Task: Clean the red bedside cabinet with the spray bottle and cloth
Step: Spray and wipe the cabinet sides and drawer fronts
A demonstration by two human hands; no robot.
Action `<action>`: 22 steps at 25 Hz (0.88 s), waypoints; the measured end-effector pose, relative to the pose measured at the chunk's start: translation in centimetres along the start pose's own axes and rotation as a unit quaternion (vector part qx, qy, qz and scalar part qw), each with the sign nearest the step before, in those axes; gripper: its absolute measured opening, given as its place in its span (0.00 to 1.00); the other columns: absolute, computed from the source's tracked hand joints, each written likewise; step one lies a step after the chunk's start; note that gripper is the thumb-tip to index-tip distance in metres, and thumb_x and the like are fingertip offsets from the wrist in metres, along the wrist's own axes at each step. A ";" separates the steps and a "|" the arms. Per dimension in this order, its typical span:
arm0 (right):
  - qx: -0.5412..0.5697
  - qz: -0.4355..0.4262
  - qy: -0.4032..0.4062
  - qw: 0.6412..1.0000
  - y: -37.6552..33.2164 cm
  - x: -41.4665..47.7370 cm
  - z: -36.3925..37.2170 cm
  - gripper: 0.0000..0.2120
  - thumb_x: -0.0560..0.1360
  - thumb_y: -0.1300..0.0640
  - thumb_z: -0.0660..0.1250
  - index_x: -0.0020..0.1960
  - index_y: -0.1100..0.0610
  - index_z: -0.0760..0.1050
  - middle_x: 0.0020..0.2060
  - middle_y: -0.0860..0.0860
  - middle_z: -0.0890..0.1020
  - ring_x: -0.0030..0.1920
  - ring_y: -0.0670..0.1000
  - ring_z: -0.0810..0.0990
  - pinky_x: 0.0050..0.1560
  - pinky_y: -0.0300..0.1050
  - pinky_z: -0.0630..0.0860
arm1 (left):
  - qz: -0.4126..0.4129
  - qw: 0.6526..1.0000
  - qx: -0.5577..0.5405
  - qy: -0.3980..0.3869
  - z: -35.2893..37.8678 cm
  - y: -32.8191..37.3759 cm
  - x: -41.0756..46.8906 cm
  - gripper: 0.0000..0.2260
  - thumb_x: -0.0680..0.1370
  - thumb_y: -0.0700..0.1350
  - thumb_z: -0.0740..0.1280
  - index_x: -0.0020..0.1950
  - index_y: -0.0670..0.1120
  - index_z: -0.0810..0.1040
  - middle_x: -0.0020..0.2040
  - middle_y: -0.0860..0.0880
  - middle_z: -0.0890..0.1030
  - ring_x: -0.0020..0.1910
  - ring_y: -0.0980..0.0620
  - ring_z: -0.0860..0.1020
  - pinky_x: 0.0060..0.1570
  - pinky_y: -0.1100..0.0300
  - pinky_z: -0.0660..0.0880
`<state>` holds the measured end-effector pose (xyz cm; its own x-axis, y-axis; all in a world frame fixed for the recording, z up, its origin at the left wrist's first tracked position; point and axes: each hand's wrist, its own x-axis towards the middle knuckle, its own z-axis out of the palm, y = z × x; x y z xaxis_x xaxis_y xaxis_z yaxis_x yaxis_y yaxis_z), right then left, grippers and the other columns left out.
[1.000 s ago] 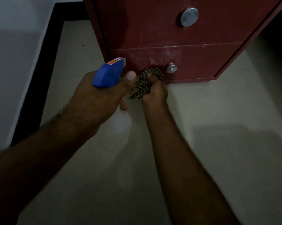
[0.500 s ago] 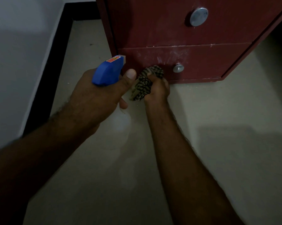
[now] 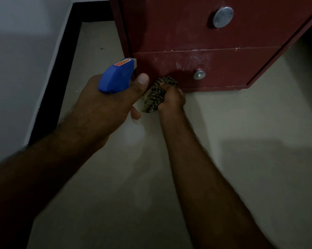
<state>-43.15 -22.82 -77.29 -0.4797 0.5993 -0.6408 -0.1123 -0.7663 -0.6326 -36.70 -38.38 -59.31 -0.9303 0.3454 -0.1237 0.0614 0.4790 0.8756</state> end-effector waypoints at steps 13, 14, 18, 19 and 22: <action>0.051 -0.066 0.015 0.996 -0.9 -2.2 2.1 0.30 0.70 0.71 0.76 0.68 0.55 0.74 0.58 0.57 0.83 0.53 0.60 0.86 0.52 0.63 0.85 | 0.001 1.000 -0.012 -0.002 -0.5 -0.3 0.4 0.08 0.75 0.61 0.66 0.45 0.61 0.69 0.39 0.52 0.80 0.34 0.56 0.83 0.42 0.60 0.75; 0.051 -0.056 0.025 0.997 -1.1 -2.3 2.2 0.28 0.70 0.71 0.75 0.67 0.58 0.76 0.57 0.59 0.84 0.52 0.61 0.86 0.51 0.64 0.85 | 0.002 1.000 -0.011 -0.002 -0.5 -0.2 0.4 0.09 0.74 0.62 0.65 0.46 0.61 0.70 0.40 0.51 0.81 0.35 0.55 0.83 0.42 0.60 0.75; 0.062 -0.055 0.010 0.997 -1.9 -3.1 2.6 0.26 0.71 0.71 0.75 0.68 0.60 0.76 0.57 0.61 0.85 0.52 0.62 0.86 0.47 0.62 0.86 | -0.002 1.000 -0.020 -0.007 -0.7 0.1 0.2 0.09 0.72 0.63 0.65 0.45 0.61 0.70 0.40 0.49 0.81 0.40 0.47 0.84 0.50 0.52 0.79; 0.069 -0.070 -0.001 0.995 -2.1 -3.2 2.6 0.28 0.71 0.71 0.76 0.69 0.59 0.75 0.58 0.60 0.84 0.52 0.62 0.86 0.48 0.62 0.86 | -0.004 1.000 -0.017 -0.005 -0.7 0.1 0.3 0.08 0.75 0.61 0.66 0.44 0.60 0.70 0.39 0.49 0.81 0.41 0.46 0.84 0.52 0.51 0.78; 0.065 -0.074 0.007 0.995 -2.2 -2.9 2.1 0.30 0.70 0.71 0.76 0.69 0.59 0.75 0.58 0.60 0.84 0.52 0.61 0.86 0.49 0.64 0.85 | -0.010 1.000 -0.008 0.012 -1.0 0.2 0.4 0.08 0.77 0.59 0.65 0.43 0.59 0.70 0.38 0.51 0.80 0.38 0.55 0.83 0.48 0.55 0.77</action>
<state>-43.33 -23.35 -73.09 -0.4372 0.7107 -0.5511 -0.2938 -0.6920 -0.6594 -37.37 -38.93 -58.73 -0.9394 0.3169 -0.1305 0.0373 0.4732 0.8802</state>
